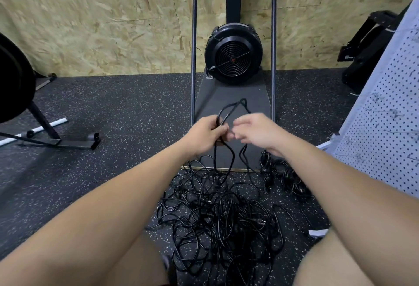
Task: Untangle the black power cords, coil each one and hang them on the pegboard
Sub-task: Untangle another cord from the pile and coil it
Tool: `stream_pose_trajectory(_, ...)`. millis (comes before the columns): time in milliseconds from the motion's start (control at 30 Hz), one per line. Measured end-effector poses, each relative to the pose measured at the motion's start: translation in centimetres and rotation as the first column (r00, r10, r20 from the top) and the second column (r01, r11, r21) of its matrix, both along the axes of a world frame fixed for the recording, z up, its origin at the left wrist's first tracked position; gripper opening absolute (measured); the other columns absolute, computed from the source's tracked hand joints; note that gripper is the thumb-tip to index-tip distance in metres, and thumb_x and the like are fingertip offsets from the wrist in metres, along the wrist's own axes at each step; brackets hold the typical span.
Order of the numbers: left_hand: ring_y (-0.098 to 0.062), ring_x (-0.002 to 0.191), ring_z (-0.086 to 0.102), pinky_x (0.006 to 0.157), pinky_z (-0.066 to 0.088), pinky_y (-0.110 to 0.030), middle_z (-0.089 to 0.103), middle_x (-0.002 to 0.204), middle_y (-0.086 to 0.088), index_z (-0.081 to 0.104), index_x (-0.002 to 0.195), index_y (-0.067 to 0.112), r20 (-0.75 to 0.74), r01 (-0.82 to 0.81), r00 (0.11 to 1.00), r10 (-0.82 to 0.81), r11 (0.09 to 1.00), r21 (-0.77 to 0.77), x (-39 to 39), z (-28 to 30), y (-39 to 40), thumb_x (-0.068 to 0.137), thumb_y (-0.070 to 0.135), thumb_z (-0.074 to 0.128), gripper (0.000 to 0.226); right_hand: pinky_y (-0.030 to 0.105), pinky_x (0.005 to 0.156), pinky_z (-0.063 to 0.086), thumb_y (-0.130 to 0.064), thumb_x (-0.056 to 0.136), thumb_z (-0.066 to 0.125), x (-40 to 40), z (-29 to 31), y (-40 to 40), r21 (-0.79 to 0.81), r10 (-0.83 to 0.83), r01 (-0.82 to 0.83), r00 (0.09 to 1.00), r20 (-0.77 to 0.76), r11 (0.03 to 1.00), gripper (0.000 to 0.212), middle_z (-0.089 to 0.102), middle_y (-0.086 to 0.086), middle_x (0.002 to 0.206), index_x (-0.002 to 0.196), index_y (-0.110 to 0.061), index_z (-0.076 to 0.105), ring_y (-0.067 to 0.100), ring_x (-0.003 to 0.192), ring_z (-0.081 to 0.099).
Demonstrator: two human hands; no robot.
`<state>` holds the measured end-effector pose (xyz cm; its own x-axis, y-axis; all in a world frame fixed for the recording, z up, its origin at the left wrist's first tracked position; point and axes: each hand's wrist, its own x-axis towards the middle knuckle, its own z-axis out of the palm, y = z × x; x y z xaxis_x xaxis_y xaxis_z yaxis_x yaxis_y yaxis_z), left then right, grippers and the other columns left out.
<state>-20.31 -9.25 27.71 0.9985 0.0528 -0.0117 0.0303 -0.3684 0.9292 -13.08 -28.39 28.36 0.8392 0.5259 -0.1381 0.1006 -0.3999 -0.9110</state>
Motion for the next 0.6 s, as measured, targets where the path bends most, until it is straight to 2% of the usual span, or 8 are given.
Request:
stream_pose_trajectory(67, -0.031, 0.091, 0.081, 0.090, 0.067, -0.049, 0.082, 0.098, -0.018, 0.056, 0.117, -0.014, 0.026, -0.045, 0.999, 0.048, 0.993, -0.114, 0.2, 1.1, -0.5, 0.114, 0.013, 0.058, 0.027, 0.046, 0.114, 0.055, -0.027, 0.091, 0.085, -0.6, -1.1, -0.4, -0.233, 0.159, -0.158, 0.987, -0.015, 0.960, 0.054, 0.077, 0.001, 0.130, 0.141, -0.019, 0.069, 0.021, 0.123, 0.072)
stream_pose_trajectory(133, -0.037, 0.092, 0.081, 0.088, 0.067, -0.052, 0.081, 0.098, -0.023, 0.057, 0.117, -0.011, 0.028, -0.075, 0.996, 0.083, 0.974, -0.212, 0.3, 1.7, -1.0, 0.114, 0.016, 0.058, 0.028, 0.041, 0.120, 0.047, -0.037, 0.084, 0.092, -1.4, -1.8, -0.1, -0.350, 0.272, -0.257, 0.962, -0.007, 0.901, 0.074, 0.066, -0.008, 0.143, 0.149, -0.021, 0.061, 0.016, 0.129, 0.065)
stream_pose_trajectory(167, -0.040, 0.094, 0.081, 0.086, 0.068, -0.052, 0.080, 0.098, -0.025, 0.057, 0.118, -0.010, 0.033, -0.088, 0.995, 0.099, 0.968, -0.236, 0.4, 2.0, -1.3, 0.114, 0.017, 0.059, 0.028, 0.039, 0.118, 0.048, -0.041, 0.083, 0.092, -1.7, -2.0, 0.2, -0.370, 0.289, -0.265, 0.957, 0.010, 0.890, 0.074, 0.065, -0.010, 0.142, 0.146, -0.022, 0.060, 0.015, 0.126, 0.064)
stream_pose_trajectory(233, -0.041, 0.094, 0.082, 0.081, 0.068, -0.048, 0.079, 0.098, -0.026, 0.057, 0.120, -0.011, 0.045, -0.114, 0.990, 0.131, 0.956, -0.269, 0.6, 2.1, -1.3, 0.113, 0.017, 0.060, 0.029, 0.042, 0.110, 0.055, -0.047, 0.080, 0.093, -1.9, -2.4, 0.7, -0.329, 0.278, -0.256, 0.960, 0.020, 0.909, 0.065, 0.070, -0.006, 0.131, 0.133, -0.022, 0.065, 0.018, 0.119, 0.069)
stream_pose_trajectory(267, -0.040, 0.095, 0.082, 0.079, 0.068, -0.046, 0.079, 0.099, -0.026, 0.057, 0.120, -0.009, 0.051, -0.126, 0.988, 0.145, 0.953, -0.277, 0.7, 2.1, -1.2, 0.114, 0.018, 0.060, 0.028, 0.044, 0.107, 0.059, -0.044, 0.082, 0.092, -1.9, -2.6, 0.8, -0.272, 0.261, -0.256, 0.965, -0.020, 0.928, 0.056, 0.074, 0.000, 0.125, 0.128, -0.021, 0.068, 0.022, 0.117, 0.071)
stream_pose_trajectory(367, -0.037, 0.098, 0.082, 0.080, 0.068, -0.045, 0.080, 0.102, -0.024, 0.058, 0.119, 0.003, 0.048, -0.117, 0.989, 0.138, 0.946, -0.303, 0.8, 2.2, -0.5, 0.115, 0.021, 0.058, 0.018, 0.046, 0.099, 0.065, -0.013, 0.097, 0.074, -1.8, -2.3, 0.5, -0.153, 0.266, -0.285, 0.955, -0.134, 0.946, 0.018, 0.081, 0.012, 0.110, 0.116, -0.010, 0.072, 0.028, 0.116, 0.076)
stream_pose_trajectory(467, -0.036, 0.101, 0.081, 0.076, 0.068, -0.042, 0.080, 0.104, -0.022, 0.053, 0.123, 0.008, -0.010, -0.107, 0.994, 0.110, 0.939, -0.327, 0.6, 2.1, 0.3, 0.117, 0.021, 0.051, 0.014, 0.046, 0.094, 0.067, 0.002, 0.102, 0.064, -1.7, -1.4, -0.3, -0.127, 0.242, -0.260, 0.960, -0.140, 0.957, 0.012, 0.083, 0.016, 0.098, 0.113, 0.006, 0.069, 0.027, 0.101, 0.082)
stream_pose_trajectory(600, -0.037, 0.090, 0.082, 0.058, 0.061, -0.037, 0.081, 0.114, -0.020, 0.044, 0.120, 0.015, -0.126, -0.111, 0.989, 0.075, 0.946, -0.303, 0.0, 2.6, 1.2, 0.120, 0.034, 0.040, 0.019, 0.045, 0.089, 0.068, -0.001, 0.103, 0.065, -1.3, 0.2, -0.9, -0.025, 0.145, -0.148, 0.986, -0.085, 0.989, 0.011, 0.082, 0.020, 0.094, 0.106, 0.008, 0.072, 0.030, 0.094, 0.083)
